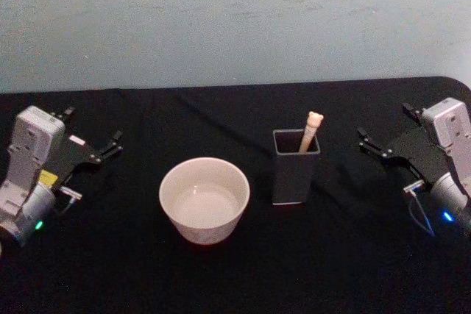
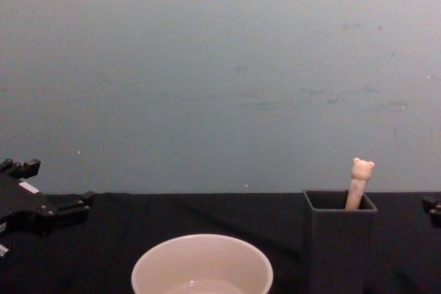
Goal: Pick up the stirring spoon with one hand, stir inside the cup, then place it back in its original position.
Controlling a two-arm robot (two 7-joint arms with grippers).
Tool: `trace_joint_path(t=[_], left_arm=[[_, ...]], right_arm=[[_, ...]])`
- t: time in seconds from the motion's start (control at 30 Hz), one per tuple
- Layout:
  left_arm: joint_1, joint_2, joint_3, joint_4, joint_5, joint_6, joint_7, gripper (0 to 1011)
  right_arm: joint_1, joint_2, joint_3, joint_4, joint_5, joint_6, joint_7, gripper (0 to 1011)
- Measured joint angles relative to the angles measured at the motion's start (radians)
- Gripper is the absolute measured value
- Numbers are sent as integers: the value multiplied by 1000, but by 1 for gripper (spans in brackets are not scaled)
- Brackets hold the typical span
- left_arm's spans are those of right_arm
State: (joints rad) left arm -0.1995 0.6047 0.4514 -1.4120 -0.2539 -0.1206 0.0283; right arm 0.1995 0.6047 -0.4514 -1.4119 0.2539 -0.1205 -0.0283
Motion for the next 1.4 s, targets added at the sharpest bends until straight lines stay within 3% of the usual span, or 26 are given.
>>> trace_joint_path(t=[1.4], left_arm=[[0, 0, 0, 0, 0, 0, 0, 1001]], right_arm=[[0, 0, 0, 0, 0, 0, 0, 1003]])
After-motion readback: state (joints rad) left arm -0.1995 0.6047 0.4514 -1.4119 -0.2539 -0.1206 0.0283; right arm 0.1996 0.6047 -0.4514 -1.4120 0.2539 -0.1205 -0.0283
